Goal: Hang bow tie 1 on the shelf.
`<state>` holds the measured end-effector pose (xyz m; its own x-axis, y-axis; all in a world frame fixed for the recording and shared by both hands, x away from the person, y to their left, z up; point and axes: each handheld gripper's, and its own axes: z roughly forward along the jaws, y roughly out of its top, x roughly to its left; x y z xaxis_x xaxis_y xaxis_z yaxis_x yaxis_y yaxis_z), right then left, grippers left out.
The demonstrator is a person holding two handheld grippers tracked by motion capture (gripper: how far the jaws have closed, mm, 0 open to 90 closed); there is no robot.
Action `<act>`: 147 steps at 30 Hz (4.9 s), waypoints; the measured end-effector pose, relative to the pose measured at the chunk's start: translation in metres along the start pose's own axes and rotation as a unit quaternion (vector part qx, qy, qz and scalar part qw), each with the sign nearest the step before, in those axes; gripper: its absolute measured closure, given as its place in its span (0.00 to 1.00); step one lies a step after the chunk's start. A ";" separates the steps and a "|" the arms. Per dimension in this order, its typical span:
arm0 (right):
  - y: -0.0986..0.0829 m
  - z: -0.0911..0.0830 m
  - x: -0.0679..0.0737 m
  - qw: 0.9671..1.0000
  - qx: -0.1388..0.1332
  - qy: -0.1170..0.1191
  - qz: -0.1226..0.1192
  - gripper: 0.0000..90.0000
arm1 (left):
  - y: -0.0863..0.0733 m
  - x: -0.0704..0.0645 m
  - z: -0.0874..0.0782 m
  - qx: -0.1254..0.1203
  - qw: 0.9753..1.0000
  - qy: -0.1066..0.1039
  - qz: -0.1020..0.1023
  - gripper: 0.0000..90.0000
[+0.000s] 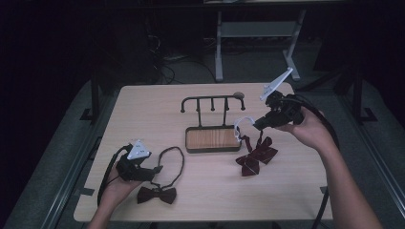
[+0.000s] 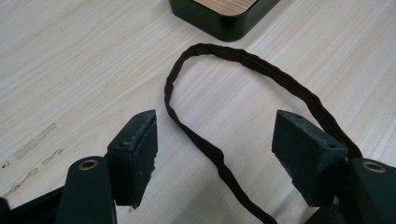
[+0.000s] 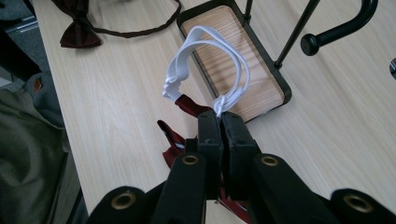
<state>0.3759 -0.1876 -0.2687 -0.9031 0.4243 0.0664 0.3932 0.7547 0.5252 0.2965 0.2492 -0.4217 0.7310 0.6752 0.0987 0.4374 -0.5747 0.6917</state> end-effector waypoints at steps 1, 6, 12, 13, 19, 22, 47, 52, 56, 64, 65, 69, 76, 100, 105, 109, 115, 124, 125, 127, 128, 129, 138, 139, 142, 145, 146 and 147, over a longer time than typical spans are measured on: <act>0.001 0.000 -0.001 1.000 0.002 0.000 0.001 0.97 | 0.001 0.000 0.000 0.000 1.000 0.001 0.002 0.35; 0.007 -0.003 -0.003 1.000 -0.001 -0.002 0.002 0.97 | 0.001 -0.001 -0.001 -0.001 1.000 0.002 0.002 0.35; 0.012 -0.002 -0.009 1.000 0.003 -0.004 0.007 0.97 | 0.002 -0.001 0.000 0.000 1.000 0.002 0.005 0.35; 0.013 -0.002 -0.011 1.000 0.003 -0.005 0.007 0.97 | 0.002 -0.001 0.000 0.000 1.000 0.002 0.005 0.35; 0.017 -0.003 -0.019 1.000 0.007 -0.008 0.017 0.97 | 0.001 -0.001 0.001 0.002 1.000 0.000 0.003 0.35; 0.018 -0.005 -0.021 1.000 0.007 -0.012 0.021 0.97 | 0.001 -0.001 0.000 0.001 1.000 0.000 0.004 0.35; 0.034 -0.004 -0.042 0.998 0.013 -0.034 0.056 0.97 | 0.002 -0.002 0.000 0.001 1.000 0.001 0.007 0.35; 0.034 -0.001 -0.046 0.997 0.019 -0.037 0.065 0.97 | 0.003 -0.002 0.000 0.001 1.000 0.001 0.008 0.35; 0.033 0.004 -0.051 0.996 0.020 -0.037 0.075 0.97 | 0.003 -0.002 0.000 0.001 1.000 0.000 0.008 0.35; 0.030 0.010 -0.060 0.995 0.026 -0.038 0.089 0.97 | 0.003 -0.002 0.000 0.001 1.000 0.000 0.010 0.35; 0.030 0.010 -0.060 0.995 0.024 -0.037 0.090 0.97 | 0.003 -0.002 0.000 0.001 1.000 0.000 0.009 0.35; 0.029 0.011 -0.060 0.995 0.026 -0.038 0.091 0.97 | 0.003 -0.002 0.000 0.001 1.000 0.000 0.009 0.35; 0.024 0.016 -0.063 0.994 0.027 -0.034 0.098 0.96 | 0.003 -0.002 0.000 0.003 1.000 -0.001 0.006 0.35; 0.005 0.027 -0.063 0.994 0.020 -0.017 0.107 0.86 | 0.003 -0.002 0.000 0.002 1.000 0.001 0.004 0.36; -0.003 0.029 -0.062 0.994 0.013 -0.010 0.111 0.82 | 0.003 -0.002 0.001 0.004 1.000 0.001 0.005 0.36; -0.010 0.031 -0.061 0.993 0.011 -0.005 0.115 0.78 | 0.003 -0.002 0.001 0.005 1.000 0.001 0.005 0.36; -0.019 0.034 -0.058 0.993 0.007 -0.003 0.120 0.70 | 0.003 -0.002 0.002 0.005 1.000 0.001 0.005 0.36; -0.028 0.042 -0.052 0.993 0.006 0.000 0.117 0.63 | 0.002 -0.002 0.002 0.006 1.000 0.000 0.004 0.35; -0.029 0.043 -0.051 0.993 0.006 0.001 0.117 0.63 | 0.002 -0.002 0.002 0.006 1.000 0.000 0.004 0.36; -0.031 0.044 -0.051 0.993 0.007 0.002 0.121 0.62 | 0.002 -0.002 0.002 0.006 1.000 0.000 0.004 0.36; -0.033 0.045 -0.051 0.993 0.005 0.003 0.119 0.62 | 0.002 -0.002 0.002 0.005 1.000 0.001 0.005 0.36; -0.034 0.046 -0.051 0.993 0.006 0.004 0.117 0.62 | 0.002 -0.002 0.002 0.005 1.000 0.001 0.005 0.36; -0.046 0.057 -0.046 0.993 0.008 0.013 0.118 0.62 | 0.002 -0.001 0.002 0.004 1.000 0.000 0.004 0.35; -0.047 0.058 -0.045 0.993 0.009 0.016 0.119 0.62 | 0.002 -0.001 0.002 0.004 1.000 0.000 0.004 0.35; -0.050 0.060 -0.043 0.993 0.008 0.019 0.117 0.62 | 0.002 -0.001 0.002 0.004 1.000 0.001 0.002 0.36; -0.057 0.065 -0.041 0.993 0.007 0.024 0.118 0.61 | 0.001 -0.001 0.002 0.005 1.000 0.001 0.002 0.35; -0.057 0.065 -0.041 0.993 0.007 0.024 0.118 0.61 | 0.001 -0.001 0.002 0.005 1.000 0.001 0.002 0.35; -0.061 0.067 -0.041 0.992 0.008 0.025 0.122 0.61 | 0.001 -0.001 0.002 0.005 1.000 0.001 0.002 0.36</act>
<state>0.4003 -0.2172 -0.3606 -0.7878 0.5705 0.2323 0.6038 0.6406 0.4745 0.2976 0.2469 -0.4222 0.7321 0.6733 0.1036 0.4387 -0.5823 0.6845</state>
